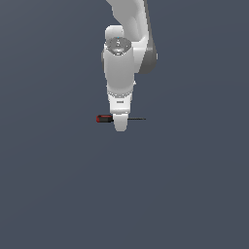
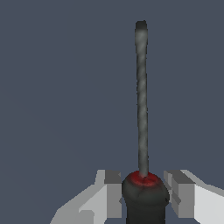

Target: Pick up the object and move it to a goal position.

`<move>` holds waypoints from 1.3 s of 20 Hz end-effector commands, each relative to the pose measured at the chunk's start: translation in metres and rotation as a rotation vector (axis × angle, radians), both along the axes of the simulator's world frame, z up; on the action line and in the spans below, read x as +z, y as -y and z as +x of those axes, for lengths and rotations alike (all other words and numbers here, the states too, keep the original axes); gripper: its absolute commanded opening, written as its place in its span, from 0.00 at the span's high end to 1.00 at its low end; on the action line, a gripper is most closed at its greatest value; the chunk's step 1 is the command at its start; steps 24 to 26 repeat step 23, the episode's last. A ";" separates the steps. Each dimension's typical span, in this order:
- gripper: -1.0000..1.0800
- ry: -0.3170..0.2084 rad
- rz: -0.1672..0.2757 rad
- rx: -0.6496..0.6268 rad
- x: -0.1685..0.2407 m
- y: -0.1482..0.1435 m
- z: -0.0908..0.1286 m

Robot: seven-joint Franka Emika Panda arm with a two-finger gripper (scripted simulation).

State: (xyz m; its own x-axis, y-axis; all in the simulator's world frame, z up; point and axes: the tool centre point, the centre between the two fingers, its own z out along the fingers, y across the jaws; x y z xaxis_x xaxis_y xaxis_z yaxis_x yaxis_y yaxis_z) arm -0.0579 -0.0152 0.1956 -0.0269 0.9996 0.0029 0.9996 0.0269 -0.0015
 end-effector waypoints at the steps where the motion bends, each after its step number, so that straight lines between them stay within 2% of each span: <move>1: 1.00 0.000 0.001 0.001 0.028 -0.001 0.004; 7: 1.00 0.001 0.001 0.000 0.086 -0.001 0.016; 13: 1.00 0.001 0.000 -0.003 0.126 -0.001 0.025; 19: 1.00 0.002 -0.002 -0.005 0.146 0.000 0.030; 26: 1.00 0.002 -0.002 -0.005 0.150 0.000 0.031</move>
